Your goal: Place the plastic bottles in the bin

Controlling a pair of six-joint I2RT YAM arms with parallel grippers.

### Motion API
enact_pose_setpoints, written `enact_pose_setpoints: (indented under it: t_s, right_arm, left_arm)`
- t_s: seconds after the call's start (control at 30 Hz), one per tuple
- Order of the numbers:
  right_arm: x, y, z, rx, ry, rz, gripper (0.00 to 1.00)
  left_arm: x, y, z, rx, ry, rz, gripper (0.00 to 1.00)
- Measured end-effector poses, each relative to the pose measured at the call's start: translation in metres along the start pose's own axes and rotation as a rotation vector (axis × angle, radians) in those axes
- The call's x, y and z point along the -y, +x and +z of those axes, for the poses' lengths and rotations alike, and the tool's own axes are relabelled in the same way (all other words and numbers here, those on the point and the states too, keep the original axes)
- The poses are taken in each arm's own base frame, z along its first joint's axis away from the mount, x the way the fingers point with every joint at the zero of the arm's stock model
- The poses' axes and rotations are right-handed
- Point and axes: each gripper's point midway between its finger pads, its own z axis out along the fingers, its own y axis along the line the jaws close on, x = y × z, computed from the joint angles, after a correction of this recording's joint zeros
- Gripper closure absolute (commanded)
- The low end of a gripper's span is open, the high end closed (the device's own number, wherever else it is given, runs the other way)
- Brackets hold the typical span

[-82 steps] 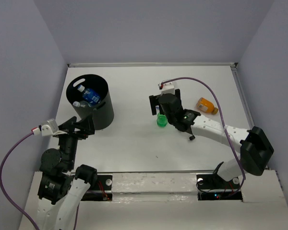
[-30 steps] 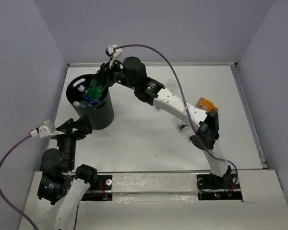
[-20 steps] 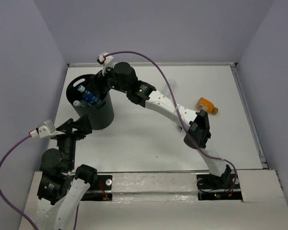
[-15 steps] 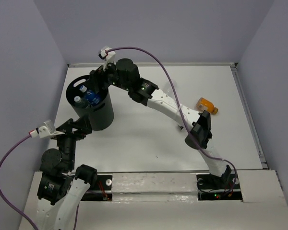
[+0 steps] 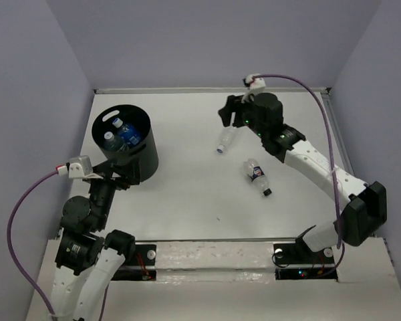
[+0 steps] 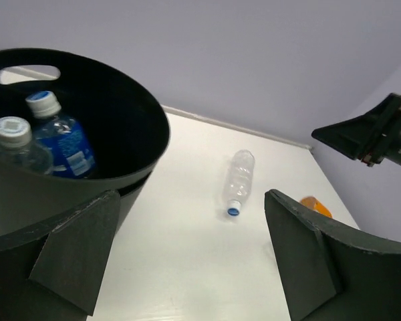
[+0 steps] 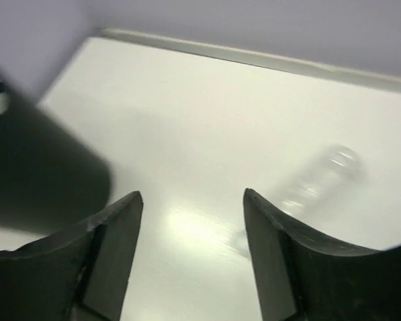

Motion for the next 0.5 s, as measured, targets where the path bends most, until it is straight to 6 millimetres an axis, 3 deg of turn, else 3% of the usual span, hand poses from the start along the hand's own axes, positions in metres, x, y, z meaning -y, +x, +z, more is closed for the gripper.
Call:
enact_pose_setpoints:
  t_s: [0.1,0.17,0.3,0.5]
  right_arm:
    - [0.125,0.045,-0.032,-0.08,0.306,0.085,0.12]
    - [0.178,0.082,-0.052,-0.18,0.462,0.11,0.06]
    - [0.228,0.133,-0.072,-0.36,0.632,0.102,0.0]
    - [0.258,0.178,-0.092,-0.581,0.724,-0.015,0.0]
  left_arm:
    - [0.019,0.021,0.014,-0.106,0.093,0.02,0.01]
    - [0.032,0.044,0.026,-0.213,0.16,0.023,0.01]
    - [0.052,0.084,0.039,-0.389,0.25,-0.013,0.01]
    - [0.105,0.135,0.03,-0.572,0.396,-0.064,0.01]
